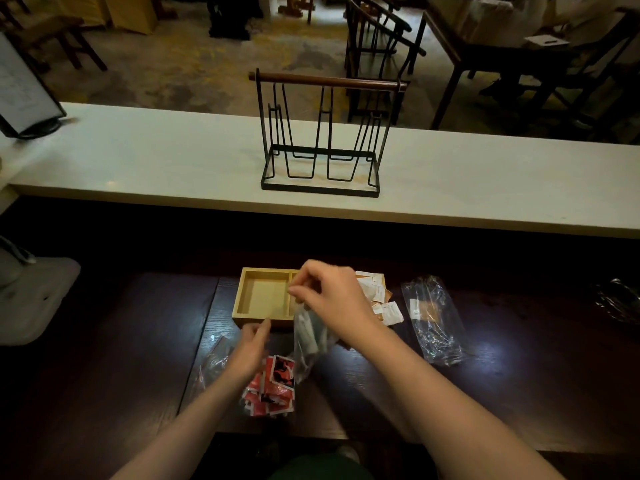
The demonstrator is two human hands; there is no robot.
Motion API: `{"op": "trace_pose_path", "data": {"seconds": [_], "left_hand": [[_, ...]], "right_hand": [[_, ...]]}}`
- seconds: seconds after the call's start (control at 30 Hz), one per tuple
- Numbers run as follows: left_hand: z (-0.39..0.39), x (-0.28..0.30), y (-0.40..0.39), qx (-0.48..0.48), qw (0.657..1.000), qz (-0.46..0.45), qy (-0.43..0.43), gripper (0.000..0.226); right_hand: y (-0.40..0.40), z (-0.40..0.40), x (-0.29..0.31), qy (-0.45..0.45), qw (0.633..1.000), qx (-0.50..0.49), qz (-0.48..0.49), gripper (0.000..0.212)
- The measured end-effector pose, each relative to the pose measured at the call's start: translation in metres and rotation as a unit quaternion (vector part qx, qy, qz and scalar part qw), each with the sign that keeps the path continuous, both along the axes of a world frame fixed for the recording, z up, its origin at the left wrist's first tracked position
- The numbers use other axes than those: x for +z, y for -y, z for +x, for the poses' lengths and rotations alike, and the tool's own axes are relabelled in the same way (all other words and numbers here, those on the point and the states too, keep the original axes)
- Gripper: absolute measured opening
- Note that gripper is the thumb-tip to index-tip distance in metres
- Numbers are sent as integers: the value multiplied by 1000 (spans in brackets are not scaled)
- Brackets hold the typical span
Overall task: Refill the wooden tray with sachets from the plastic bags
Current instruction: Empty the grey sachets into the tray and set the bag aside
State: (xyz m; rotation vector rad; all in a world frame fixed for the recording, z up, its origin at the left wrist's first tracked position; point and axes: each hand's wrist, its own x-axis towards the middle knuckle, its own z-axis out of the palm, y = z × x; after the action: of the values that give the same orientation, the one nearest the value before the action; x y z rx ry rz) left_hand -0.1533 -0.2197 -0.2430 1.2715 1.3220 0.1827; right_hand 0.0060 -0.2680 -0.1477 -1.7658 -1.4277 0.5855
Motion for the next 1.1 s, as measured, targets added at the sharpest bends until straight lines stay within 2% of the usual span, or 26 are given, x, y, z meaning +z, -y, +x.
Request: {"op": "trace_pose_path", "data": {"seconds": [0.03,0.1,0.17,0.23,0.3,0.4,0.63,0.87,0.97,1.1], "left_hand": [[1,-6,3,18,996,-75,38,49],[5,-12,6,77,964,-204,155,55],[9,-10,3,115,939,-227,230,50],[10,-8,-4,138,943,-171,249,37],[7,-6,-11,148,958,-102,225,29],[-2,-6,-22,144,974,8,173,25],[-17,9,-55,175,959,192,118,31],[-36,34,-92,205,922,327,32,29],[-39,47,-105,207,909,363,2,28],[-38,60,-114,192,899,393,-25,27]], "right_hand": [[-3,1,6,-28,999,-7,18,5],[-8,6,14,-72,996,-16,41,7],[-11,12,21,-82,995,-8,48,11],[-12,18,25,-44,999,7,31,21],[-13,27,28,24,1000,11,-4,28],[-15,40,31,115,992,12,-49,24],[-31,51,7,131,989,-31,-59,7],[-63,38,-37,4,996,-32,-83,5],[-74,28,-56,-109,988,-43,-102,9],[-81,18,-79,-248,958,-73,-123,11]]}}
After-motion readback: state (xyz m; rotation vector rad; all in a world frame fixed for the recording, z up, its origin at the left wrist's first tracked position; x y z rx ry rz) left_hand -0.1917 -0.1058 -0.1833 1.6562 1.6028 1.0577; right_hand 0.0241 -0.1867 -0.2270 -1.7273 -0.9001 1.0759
